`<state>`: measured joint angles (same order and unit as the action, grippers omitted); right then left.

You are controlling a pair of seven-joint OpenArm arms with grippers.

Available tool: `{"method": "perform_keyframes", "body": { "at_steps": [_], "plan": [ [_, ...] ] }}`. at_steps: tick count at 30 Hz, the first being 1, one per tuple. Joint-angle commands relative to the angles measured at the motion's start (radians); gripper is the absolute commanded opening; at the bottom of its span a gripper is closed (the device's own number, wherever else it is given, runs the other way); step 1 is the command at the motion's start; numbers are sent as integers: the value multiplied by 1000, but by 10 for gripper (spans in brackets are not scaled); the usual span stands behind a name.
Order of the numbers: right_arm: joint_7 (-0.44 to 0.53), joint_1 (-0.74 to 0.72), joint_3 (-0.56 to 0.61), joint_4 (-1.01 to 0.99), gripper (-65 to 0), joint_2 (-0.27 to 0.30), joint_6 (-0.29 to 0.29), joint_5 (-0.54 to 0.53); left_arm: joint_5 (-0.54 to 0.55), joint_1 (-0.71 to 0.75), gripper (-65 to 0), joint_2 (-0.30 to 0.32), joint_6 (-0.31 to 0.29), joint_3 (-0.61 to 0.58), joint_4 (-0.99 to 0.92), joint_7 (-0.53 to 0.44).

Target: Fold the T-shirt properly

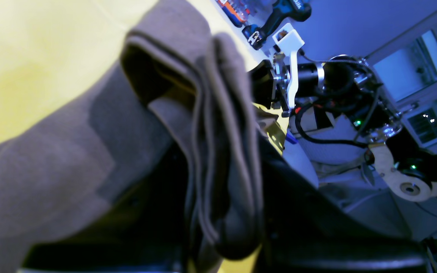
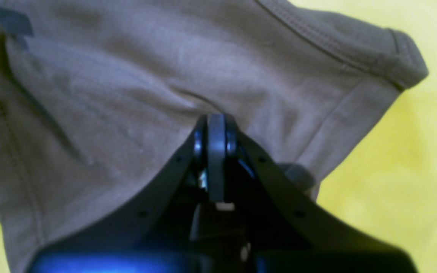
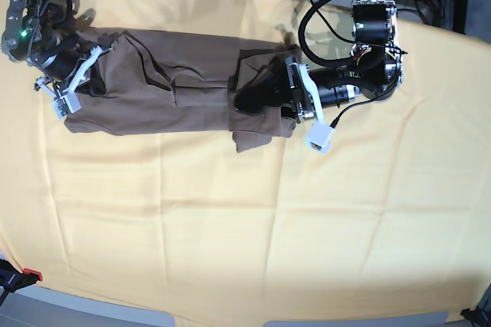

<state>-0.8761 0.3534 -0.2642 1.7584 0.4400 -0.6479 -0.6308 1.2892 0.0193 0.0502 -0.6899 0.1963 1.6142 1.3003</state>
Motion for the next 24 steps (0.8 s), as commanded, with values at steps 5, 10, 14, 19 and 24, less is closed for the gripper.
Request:
{"method": "perform_keyframes", "body": {
  "at_steps": [5, 10, 14, 19, 24],
  "plan": [
    [-23, 1, -4, 5, -369, 12, -3, -5, 35, -14, -298, -6, -8, -35, 15, -17],
    [-25, -4, -4, 5, -294, 12, 1, -5, 161, -14, -199, -6, 73, -40, 15, -17],
    [-26, -5, -5, 11, -294, 12, 4, -5, 194, -14, -199, -6, 37, -36, 15, -15],
    [-26, -10, -31, 68, -294, 12, 5, -51, 194, -16, -231, -6, -8, -13, 16, 64],
    [-66, -53, -169, 190, -294, 12, 56, -76, 194, -15, -650, 6, -8, 95, 16, 96]
  ]
}}
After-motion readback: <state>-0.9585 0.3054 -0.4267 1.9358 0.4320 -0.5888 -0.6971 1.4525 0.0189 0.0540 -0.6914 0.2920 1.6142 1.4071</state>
